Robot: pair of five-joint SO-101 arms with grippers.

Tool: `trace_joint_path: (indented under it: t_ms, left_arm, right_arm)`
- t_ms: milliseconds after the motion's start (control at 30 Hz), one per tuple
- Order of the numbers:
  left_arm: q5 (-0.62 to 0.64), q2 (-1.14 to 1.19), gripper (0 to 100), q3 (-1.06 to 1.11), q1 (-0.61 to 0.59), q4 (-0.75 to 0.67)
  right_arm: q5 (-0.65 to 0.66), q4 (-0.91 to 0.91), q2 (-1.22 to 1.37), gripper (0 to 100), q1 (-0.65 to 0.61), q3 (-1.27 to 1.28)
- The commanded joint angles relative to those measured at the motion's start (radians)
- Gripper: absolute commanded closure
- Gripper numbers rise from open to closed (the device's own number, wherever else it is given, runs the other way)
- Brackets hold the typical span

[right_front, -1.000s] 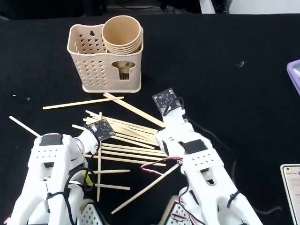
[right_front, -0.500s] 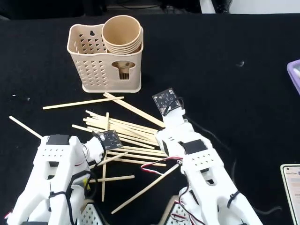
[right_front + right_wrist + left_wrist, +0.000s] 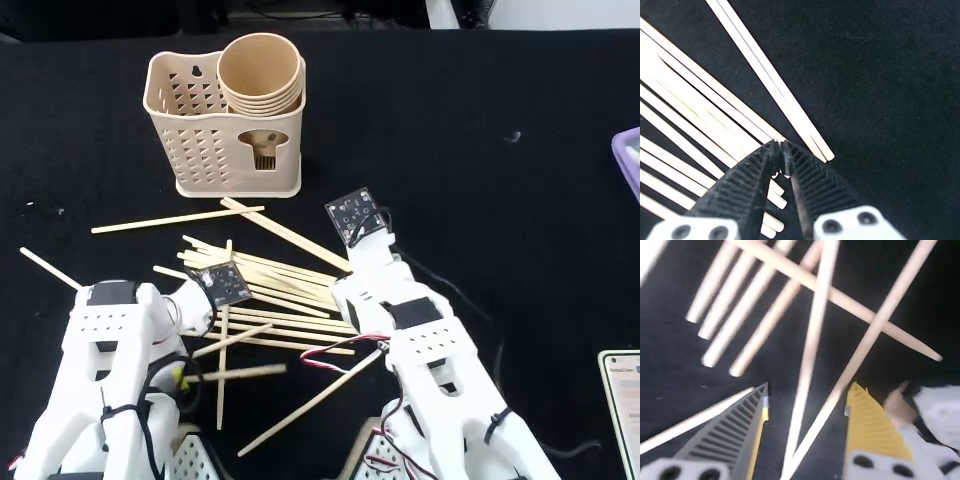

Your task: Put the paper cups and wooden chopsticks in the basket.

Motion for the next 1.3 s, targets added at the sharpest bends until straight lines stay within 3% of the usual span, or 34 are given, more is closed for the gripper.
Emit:
trace_joint_path:
  t_ms: [0,167,367,600,800,1000,1067,1267]
  left_arm:
    - [-0.011,0.003,75,0.015,-0.005,-0.075]
    - [-0.011,-0.009,75,0.025,-0.012,-0.077]
    - [0.009,-0.009,91,-0.108,-0.021,0.091]
    - [0.009,0.003,91,-0.171,-0.012,0.150]
    - [0.009,-0.008,90,-0.154,-0.012,0.150]
    - [0.009,0.003,72,-0.140,-0.012,0.157]
    - [0.008,0.002,71,-0.120,-0.012,0.140]
    - [0.008,0.003,74,-0.028,-0.033,-0.069]
  right_arm:
    - [0.011,-0.021,-0.025,98.3,0.011,-0.005]
    - [0.011,-0.021,-0.025,98.3,0.011,-0.005]
    - [0.011,-0.021,-0.025,98.3,0.011,-0.004]
    - [0.011,-0.021,-0.025,98.3,0.011,-0.004]
    - [0.011,-0.021,-0.025,98.3,0.011,-0.004]
    - [0.011,-0.021,-0.025,98.3,0.011,-0.004]
    - [0.011,-0.021,-0.025,98.3,0.011,-0.004]
    - [0.011,-0.021,-0.025,98.3,0.011,-0.004]
